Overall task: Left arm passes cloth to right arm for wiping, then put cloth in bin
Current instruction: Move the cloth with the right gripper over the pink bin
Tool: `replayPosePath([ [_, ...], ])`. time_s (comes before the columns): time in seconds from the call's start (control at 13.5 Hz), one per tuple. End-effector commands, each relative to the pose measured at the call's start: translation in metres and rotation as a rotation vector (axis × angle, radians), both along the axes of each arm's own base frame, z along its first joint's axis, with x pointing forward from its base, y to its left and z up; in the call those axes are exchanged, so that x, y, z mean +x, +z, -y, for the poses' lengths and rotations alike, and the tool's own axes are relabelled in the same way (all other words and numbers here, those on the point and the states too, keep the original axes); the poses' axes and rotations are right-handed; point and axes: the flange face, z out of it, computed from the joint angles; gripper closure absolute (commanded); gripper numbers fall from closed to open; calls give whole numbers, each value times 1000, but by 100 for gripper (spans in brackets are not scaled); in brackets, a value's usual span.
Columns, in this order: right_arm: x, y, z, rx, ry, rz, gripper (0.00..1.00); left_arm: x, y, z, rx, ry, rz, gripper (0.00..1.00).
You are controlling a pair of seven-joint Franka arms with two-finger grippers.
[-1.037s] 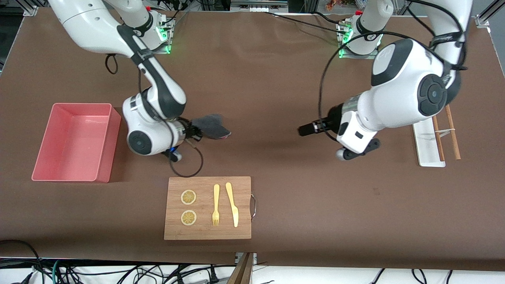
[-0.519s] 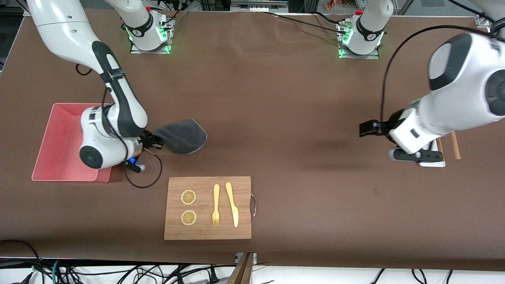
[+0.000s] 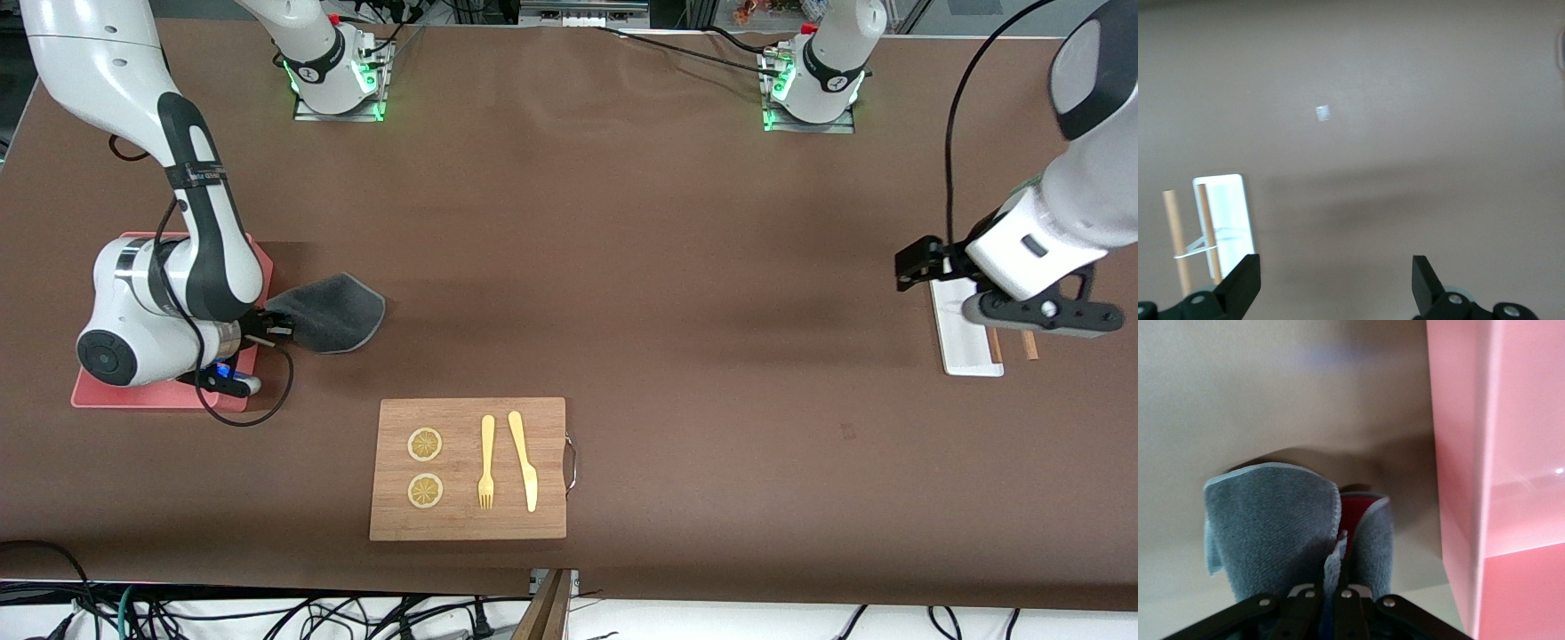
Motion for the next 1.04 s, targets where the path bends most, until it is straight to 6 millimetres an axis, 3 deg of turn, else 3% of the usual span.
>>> replayPosePath([
  [0.0, 1, 5, -24, -8, -2, 0, 100, -27, 6, -20, 27, -24, 47, 0],
  [0.37, -2, -8, -103, -31, -122, 30, 100, -59, 39, -4, 25, -46, 92, 0],
  [0.52, -4, -12, -143, -34, -180, 58, 100, -60, 34, -4, -33, -28, 69, 0],
  [0.67, -6, -15, -172, -29, -232, 84, 100, -63, 17, -10, -31, -16, 12, 0],
  [0.96, -17, -7, -239, -7, -359, 117, 100, -72, 19, -30, -28, 12, 13, 0],
])
